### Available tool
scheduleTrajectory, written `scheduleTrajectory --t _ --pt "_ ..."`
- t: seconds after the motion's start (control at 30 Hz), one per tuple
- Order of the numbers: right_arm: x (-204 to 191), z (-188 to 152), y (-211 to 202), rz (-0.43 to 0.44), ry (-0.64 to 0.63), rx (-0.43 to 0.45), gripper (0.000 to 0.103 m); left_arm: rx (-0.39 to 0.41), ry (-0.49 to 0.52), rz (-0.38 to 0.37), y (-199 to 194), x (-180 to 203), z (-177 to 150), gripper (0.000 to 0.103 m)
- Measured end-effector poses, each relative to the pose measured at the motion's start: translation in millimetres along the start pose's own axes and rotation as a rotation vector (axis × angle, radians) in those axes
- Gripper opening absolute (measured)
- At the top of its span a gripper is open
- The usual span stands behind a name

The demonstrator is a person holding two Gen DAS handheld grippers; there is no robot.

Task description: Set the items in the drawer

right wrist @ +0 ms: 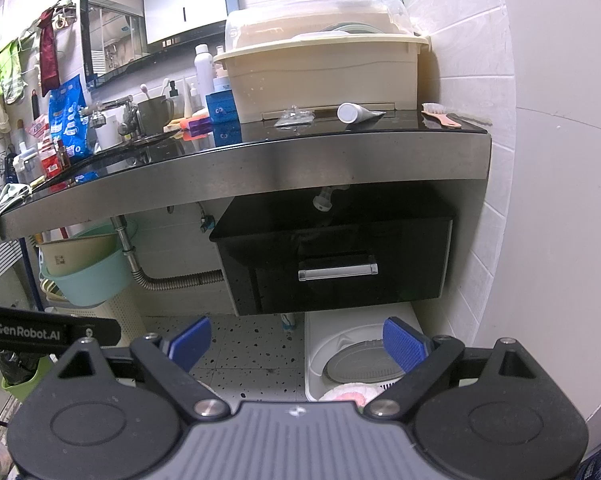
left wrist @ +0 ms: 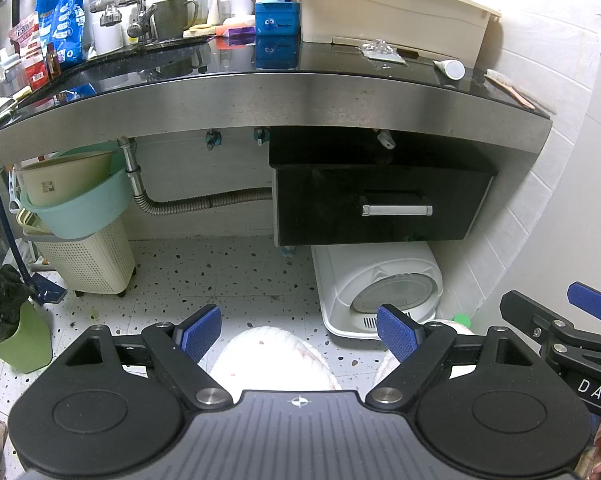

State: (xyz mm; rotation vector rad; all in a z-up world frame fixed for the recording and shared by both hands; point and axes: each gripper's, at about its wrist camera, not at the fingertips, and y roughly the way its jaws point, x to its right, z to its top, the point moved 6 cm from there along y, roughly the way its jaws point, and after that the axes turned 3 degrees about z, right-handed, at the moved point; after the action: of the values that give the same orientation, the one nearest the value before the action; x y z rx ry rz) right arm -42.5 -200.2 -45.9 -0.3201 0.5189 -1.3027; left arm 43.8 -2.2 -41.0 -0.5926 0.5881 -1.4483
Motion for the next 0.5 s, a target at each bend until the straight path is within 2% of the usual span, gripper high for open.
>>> scheduleTrajectory --t 0.5 --pt "2.1 -0.7 -3.3 0.002 0.001 -0.008 0.093 -0.002 -0.001 -0.002 0.6 -0.4 1.2 0.085"
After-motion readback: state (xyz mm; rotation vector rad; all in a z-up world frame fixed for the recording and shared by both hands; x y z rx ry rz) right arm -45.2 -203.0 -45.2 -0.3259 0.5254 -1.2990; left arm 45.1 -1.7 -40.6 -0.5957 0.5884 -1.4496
